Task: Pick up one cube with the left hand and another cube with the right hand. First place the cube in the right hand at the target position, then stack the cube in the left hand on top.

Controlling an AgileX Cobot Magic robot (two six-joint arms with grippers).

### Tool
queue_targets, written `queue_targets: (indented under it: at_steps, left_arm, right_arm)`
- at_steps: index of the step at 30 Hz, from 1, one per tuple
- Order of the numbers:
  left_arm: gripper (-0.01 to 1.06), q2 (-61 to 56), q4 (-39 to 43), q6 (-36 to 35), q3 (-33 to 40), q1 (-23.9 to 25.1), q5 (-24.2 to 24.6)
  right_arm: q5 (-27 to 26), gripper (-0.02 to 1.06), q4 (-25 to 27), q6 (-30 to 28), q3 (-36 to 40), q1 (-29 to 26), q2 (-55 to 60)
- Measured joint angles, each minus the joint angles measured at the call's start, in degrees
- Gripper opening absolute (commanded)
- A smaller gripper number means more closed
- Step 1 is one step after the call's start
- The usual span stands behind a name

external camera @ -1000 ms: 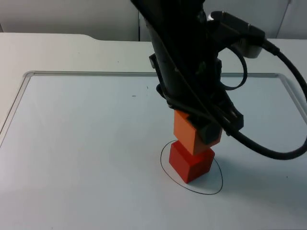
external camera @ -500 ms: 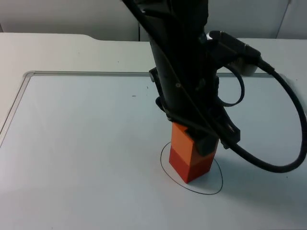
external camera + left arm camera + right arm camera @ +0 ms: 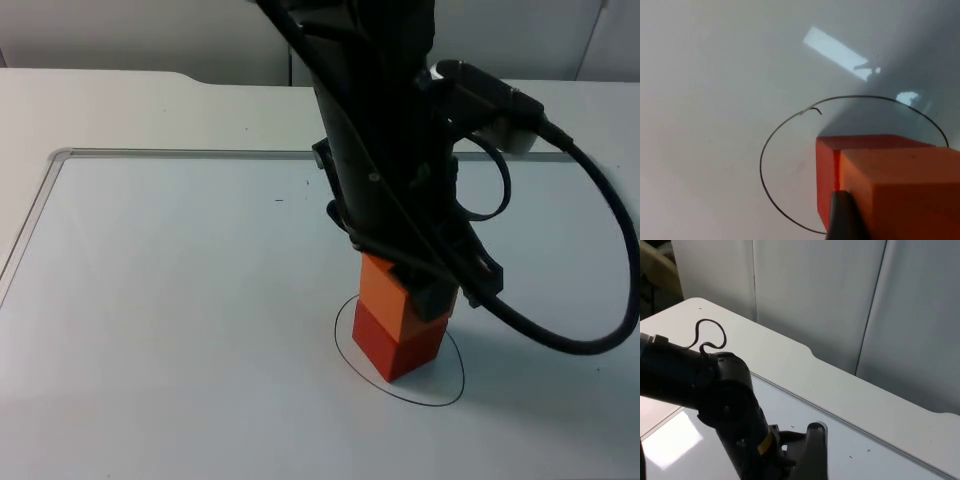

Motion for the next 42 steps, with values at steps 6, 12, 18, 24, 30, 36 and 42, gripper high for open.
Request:
queue_targets:
  at_steps: [6, 12, 18, 24, 30, 36, 42]
  left_arm:
    - [0.64, 0.0, 0.65, -0.68, 0.0, 0.0, 1.05]
    - [0.73, 0.0, 0.73, -1.06, 0.0, 0.0, 1.18]
    - [0.73, 0.0, 0.78, -1.19, -0.75, 0.0, 1.53]
    - [0.73, -0.11, 0.78, -1.27, -2.14, 0.0, 2.71]
    - [0.73, -2.27, 0.87, -1.27, -3.36, 0.0, 5.87]
    - [0.73, -4.62, 0.87, -1.41, -8.04, 0.0, 12.57]
    - [0.73, -11.58, 0.87, -1.41, -15.21, 0.0, 20.01]
  right_arm:
    - [0.0, 0.73, -0.04, 0.0, 0.0, 0.0, 0.0]
    - [0.0, 0.73, -0.04, 0.0, 0.0, 0.0, 0.0]
    - [0.0, 0.73, -0.04, 0.0, 0.0, 0.0, 0.0]
    - [0.0, 0.73, -0.04, 0.0, 0.0, 0.0, 0.0]
    - [0.0, 0.73, -0.53, 0.0, 0.0, 0.0, 0.0]
    - [0.0, 0.73, -0.91, 0.0, 0.0, 0.0, 0.0]
    - [0.0, 0.73, -1.12, -0.66, 0.0, 0.0, 0.0]
